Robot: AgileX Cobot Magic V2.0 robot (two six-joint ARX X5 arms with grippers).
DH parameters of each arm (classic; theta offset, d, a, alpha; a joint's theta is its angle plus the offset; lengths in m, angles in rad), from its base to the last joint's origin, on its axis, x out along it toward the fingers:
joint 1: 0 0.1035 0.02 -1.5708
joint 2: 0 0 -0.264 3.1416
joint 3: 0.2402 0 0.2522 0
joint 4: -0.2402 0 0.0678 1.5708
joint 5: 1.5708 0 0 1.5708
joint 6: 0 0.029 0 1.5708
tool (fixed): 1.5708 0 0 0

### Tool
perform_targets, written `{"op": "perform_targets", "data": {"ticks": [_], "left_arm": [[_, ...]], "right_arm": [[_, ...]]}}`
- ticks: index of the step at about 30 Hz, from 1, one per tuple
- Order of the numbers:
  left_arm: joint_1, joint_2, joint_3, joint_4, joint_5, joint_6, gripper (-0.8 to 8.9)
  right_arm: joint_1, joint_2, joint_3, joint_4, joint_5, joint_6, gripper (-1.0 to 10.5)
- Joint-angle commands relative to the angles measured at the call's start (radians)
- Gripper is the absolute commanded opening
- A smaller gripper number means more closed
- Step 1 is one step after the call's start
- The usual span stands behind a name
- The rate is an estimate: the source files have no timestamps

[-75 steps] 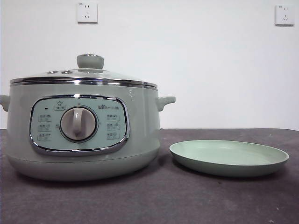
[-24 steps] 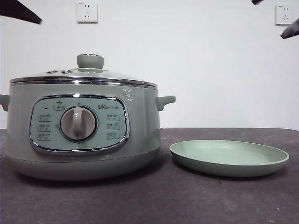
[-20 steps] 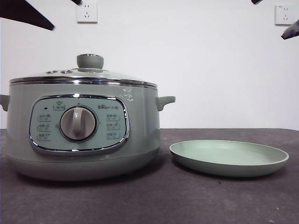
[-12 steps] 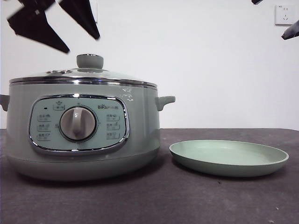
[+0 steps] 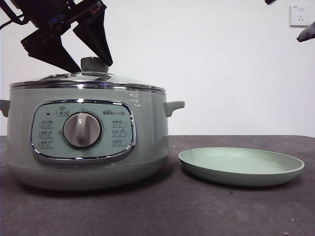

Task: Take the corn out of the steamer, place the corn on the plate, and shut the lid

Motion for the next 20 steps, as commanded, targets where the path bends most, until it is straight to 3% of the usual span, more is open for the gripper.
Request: {"op": "perform_targets", "data": {"ticks": [1, 6, 15, 20], "left_arm": [[-0.007, 0.005, -0.001, 0.011, 0.002, 0.027, 2.06], [-0.007, 0.005, -0.001, 0.01, 0.003, 0.039, -0.08], [-0.004, -0.028, 0.004, 0.061, -0.006, 0.058, -0.09], [-0.003, -0.134, 0.005, 0.079, -0.106, 0.058, -0.09]], "right_arm": [[0.001, 0.003, 0.003, 0.003, 0.003, 0.006, 4.4], [0.001, 0.003, 0.003, 0.003, 0.003, 0.006, 4.4], [0.015, 0.005, 0.003, 0.035, 0.002, 0.035, 4.4], [0.103, 0.037, 0.003, 0.124, 0.005, 0.075, 4.4]]}}
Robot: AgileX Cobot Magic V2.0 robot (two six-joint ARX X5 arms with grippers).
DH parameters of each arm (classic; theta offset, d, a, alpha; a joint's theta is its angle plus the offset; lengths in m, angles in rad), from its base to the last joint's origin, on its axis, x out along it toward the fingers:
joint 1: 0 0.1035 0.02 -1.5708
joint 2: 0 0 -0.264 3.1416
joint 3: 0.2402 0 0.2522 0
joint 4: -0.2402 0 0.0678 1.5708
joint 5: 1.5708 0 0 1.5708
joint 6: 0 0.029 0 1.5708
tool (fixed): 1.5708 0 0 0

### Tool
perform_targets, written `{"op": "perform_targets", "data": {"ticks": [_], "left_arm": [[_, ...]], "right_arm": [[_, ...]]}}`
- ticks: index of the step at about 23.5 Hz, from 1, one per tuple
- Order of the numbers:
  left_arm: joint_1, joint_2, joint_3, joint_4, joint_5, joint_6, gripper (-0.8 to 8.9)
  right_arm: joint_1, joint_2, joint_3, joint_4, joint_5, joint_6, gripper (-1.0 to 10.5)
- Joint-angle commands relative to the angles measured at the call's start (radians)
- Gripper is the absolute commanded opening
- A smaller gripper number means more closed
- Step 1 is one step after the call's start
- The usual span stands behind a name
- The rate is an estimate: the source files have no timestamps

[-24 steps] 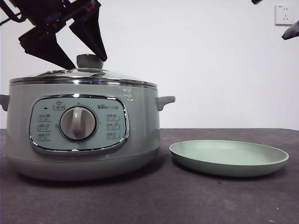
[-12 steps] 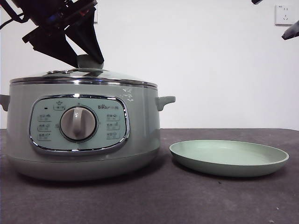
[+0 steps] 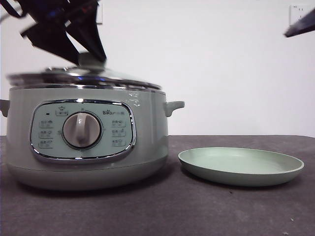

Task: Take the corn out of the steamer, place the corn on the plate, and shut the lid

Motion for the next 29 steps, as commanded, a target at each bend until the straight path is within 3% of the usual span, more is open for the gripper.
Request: {"op": "perform_targets", "data": {"ticks": [1, 5, 9, 14, 21, 25, 29], "left_arm": [[0.003, -0.108, 0.013, 0.063, -0.069, 0.019, -0.09], [0.003, -0.218, 0.013, 0.06, -0.148, 0.019, -0.09], [0.003, -0.333, 0.013, 0.047, -0.25, 0.019, -0.09], [0.003, -0.457, 0.013, 0.001, -0.334, 0.018, -0.09], [0.003, -0.622, 0.013, -0.101, -0.508, 0.019, -0.09], [0.003, -0.657, 0.013, -0.141, -0.535, 0.019, -0.09], [0.003, -0.656, 0.013, -0.169, -0.534, 0.019, -0.09]], "right_arm": [[0.06, 0.034, 0.005, 0.061, 0.002, 0.049, 4.4], [0.15, 0.117, 0.042, 0.084, 0.015, 0.057, 4.4], [0.268, 0.241, 0.129, 0.083, 0.109, 0.047, 4.4], [0.385, 0.424, 0.288, 0.043, 0.164, 0.012, 4.4], [0.563, 0.841, 0.73, -0.185, 0.346, -0.102, 4.4], [0.616, 1.057, 0.94, -0.26, 0.445, -0.13, 4.4], [0.65, 1.189, 1.015, -0.278, 0.496, -0.15, 4.4]]}}
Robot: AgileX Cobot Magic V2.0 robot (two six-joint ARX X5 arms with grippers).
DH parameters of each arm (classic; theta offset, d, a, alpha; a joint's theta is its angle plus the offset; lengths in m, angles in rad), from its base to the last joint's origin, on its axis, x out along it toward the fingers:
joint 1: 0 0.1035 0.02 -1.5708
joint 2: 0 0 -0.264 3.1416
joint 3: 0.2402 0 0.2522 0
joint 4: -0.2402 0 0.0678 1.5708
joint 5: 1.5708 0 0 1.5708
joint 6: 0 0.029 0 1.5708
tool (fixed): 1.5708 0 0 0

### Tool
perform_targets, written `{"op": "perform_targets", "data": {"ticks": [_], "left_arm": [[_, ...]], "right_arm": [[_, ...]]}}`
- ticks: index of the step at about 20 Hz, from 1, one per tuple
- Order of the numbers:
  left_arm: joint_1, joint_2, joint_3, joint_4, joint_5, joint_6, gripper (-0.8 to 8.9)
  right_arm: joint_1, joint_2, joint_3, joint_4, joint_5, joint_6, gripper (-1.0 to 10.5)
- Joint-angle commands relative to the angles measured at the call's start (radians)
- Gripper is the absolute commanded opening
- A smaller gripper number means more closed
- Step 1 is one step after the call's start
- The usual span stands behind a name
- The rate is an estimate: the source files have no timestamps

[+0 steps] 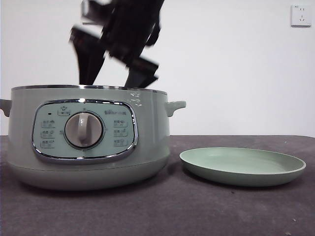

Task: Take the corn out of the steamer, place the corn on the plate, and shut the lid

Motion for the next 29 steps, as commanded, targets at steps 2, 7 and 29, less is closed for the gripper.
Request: {"op": "perform_targets", "data": {"ticks": [2, 7, 29], "left_arm": [[-0.001, -0.011, 0.014, 0.041, -0.006, 0.009, -0.09], [-0.001, -0.011, 0.014, 0.04, -0.006, 0.009, -0.09], [-0.003, 0.181, 0.014, 0.163, 0.212, 0.0, -0.09]], "right_arm": [[0.02, 0.074, 0.004, 0.002, 0.019, -0.022, 4.4], [0.025, 0.127, 0.004, 0.009, 0.02, -0.023, 3.0], [-0.333, -0.23, -0.092, -0.449, 0.149, 0.109, -0.2]]}}
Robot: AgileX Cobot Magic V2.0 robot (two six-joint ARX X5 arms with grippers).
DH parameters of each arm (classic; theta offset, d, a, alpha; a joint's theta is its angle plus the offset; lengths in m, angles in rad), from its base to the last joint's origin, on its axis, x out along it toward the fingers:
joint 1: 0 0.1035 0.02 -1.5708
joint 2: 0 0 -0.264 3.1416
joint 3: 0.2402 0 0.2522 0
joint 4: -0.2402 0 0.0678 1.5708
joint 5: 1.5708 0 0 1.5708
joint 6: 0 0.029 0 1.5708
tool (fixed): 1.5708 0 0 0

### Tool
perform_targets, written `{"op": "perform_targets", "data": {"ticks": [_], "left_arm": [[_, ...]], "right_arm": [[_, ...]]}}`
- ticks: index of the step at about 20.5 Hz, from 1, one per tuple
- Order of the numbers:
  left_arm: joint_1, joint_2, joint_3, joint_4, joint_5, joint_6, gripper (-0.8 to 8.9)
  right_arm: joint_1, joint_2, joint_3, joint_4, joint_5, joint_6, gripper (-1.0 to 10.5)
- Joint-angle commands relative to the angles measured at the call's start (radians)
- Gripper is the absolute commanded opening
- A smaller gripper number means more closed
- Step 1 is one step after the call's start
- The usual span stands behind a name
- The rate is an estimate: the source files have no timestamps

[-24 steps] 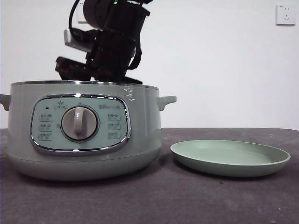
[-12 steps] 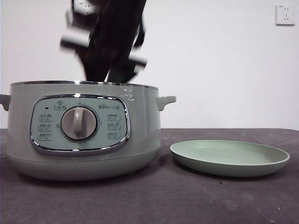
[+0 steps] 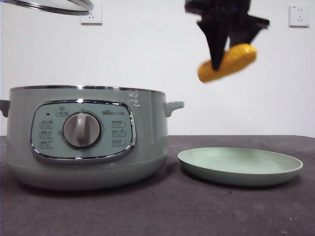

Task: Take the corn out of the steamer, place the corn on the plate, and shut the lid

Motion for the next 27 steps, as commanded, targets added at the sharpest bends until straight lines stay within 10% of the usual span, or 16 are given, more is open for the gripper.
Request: {"op": "perform_targets", "data": {"ticks": [1, 11, 27], "left_arm": [[-0.002, -0.001, 0.014, 0.071, 0.0, -0.002, -0.09], [-0.002, 0.009, 0.014, 0.097, 0.0, -0.014, -0.09], [-0.003, 0.019, 0.014, 0.105, 0.024, -0.018, -0.09]], "right_arm": [[-0.013, 0.009, -0.103, 0.042, -0.004, 0.018, -0.2], [0.0, 0.009, -0.654, 0.667, 0.027, 0.071, -0.2], [-0.004, -0.021, -0.713, 0.719, 0.05, 0.114, 4.1]]}}
